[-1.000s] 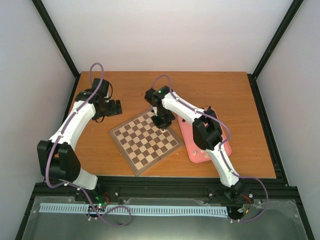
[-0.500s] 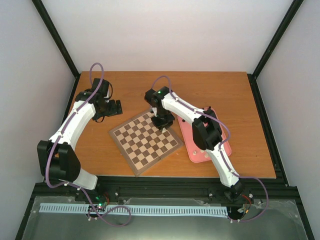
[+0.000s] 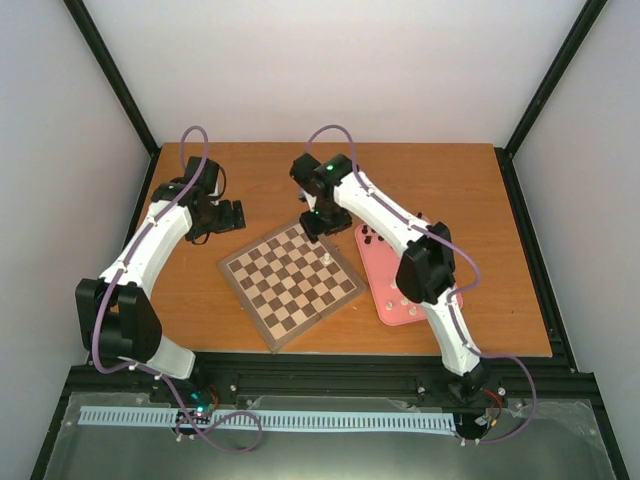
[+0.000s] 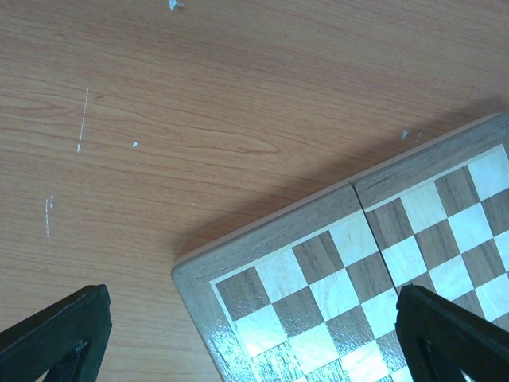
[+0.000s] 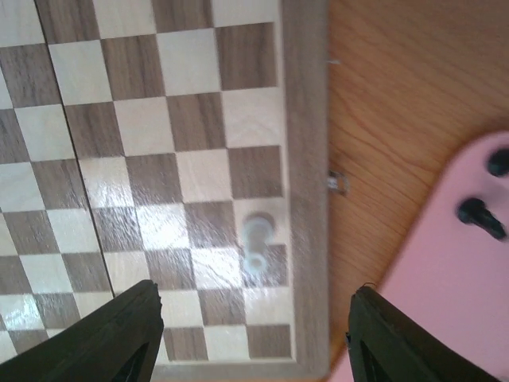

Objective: Set up the chess pieces on the board
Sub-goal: Place the chess piece on the chessboard, then pick up the chess piece from the storage box, then place the chess piece on the chessboard.

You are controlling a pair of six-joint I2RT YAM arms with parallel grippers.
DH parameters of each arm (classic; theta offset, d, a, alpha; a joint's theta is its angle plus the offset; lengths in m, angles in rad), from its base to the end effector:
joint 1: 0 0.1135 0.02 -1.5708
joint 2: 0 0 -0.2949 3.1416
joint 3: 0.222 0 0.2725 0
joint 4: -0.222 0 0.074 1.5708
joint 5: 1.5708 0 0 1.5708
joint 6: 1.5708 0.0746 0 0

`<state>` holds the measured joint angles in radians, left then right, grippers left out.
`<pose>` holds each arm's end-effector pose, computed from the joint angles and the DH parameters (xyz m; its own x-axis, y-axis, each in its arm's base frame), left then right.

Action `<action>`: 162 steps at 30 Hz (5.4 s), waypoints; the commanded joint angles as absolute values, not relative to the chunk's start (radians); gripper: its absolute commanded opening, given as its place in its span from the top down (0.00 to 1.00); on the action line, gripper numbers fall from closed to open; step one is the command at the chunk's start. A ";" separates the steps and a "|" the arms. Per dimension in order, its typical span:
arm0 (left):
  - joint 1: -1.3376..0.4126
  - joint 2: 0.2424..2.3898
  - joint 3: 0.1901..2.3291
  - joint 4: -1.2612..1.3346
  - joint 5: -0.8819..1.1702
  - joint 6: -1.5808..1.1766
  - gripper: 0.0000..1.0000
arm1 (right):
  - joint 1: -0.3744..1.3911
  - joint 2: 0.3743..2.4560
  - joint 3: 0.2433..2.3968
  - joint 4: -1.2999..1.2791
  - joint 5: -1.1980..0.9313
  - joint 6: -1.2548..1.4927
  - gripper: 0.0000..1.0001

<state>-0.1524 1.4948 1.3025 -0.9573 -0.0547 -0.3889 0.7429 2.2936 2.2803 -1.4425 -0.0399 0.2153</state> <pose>0.3275 -0.0462 0.2801 -0.8838 -0.2473 -0.3972 -0.2222 0.9689 -0.1089 0.3653 0.3395 0.2436 -0.8599 -0.4999 -0.1036 -0.5073 0.8595 0.0632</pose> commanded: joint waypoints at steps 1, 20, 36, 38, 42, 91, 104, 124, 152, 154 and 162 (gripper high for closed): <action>-0.150 1.502 1.325 -0.940 -0.033 -0.394 0.00 | 0.704 2.149 2.204 -1.460 0.053 0.269 0.36; -0.150 1.517 1.309 -0.921 0.023 -0.389 0.00 | 0.516 1.613 1.394 -1.197 -0.070 0.406 0.43; -0.157 1.484 1.270 -0.902 0.060 -0.348 0.00 | 0.570 1.473 1.125 -1.148 -0.082 0.466 0.47; -0.158 1.486 1.279 -0.903 0.058 -0.347 0.00 | 0.571 1.476 1.117 -1.151 -0.044 0.473 0.47; -0.160 1.482 1.279 -0.902 0.064 -0.347 0.00 | 0.562 1.499 1.113 -1.141 -0.009 0.489 0.50; -0.161 1.512 1.269 -0.901 0.037 -0.343 0.00 | 0.407 1.644 0.991 -0.996 -0.073 0.427 0.64; -0.161 1.518 1.272 -0.904 0.032 -0.344 0.00 | 0.407 1.646 0.997 -1.010 -0.066 0.429 0.80; -0.161 1.517 1.279 -0.909 0.038 -0.352 0.00 | 0.406 1.581 1.136 -1.155 -0.030 0.430 0.97; -0.161 1.462 1.296 -0.917 0.022 -0.347 0.00 | 0.675 1.998 1.758 -1.240 -0.104 0.346 0.97; -0.161 1.458 1.296 -0.918 0.019 -0.347 0.00 | 0.683 2.020 1.761 -1.227 -0.106 0.345 0.97; -0.160 1.457 1.285 -0.916 0.019 -0.347 0.00 | 0.699 2.061 1.764 -1.180 -0.088 0.356 0.97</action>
<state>-0.1581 1.4853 1.2537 -0.9138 0.0277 -0.3622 0.6884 2.0476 1.7390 -1.2095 -0.1085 0.3553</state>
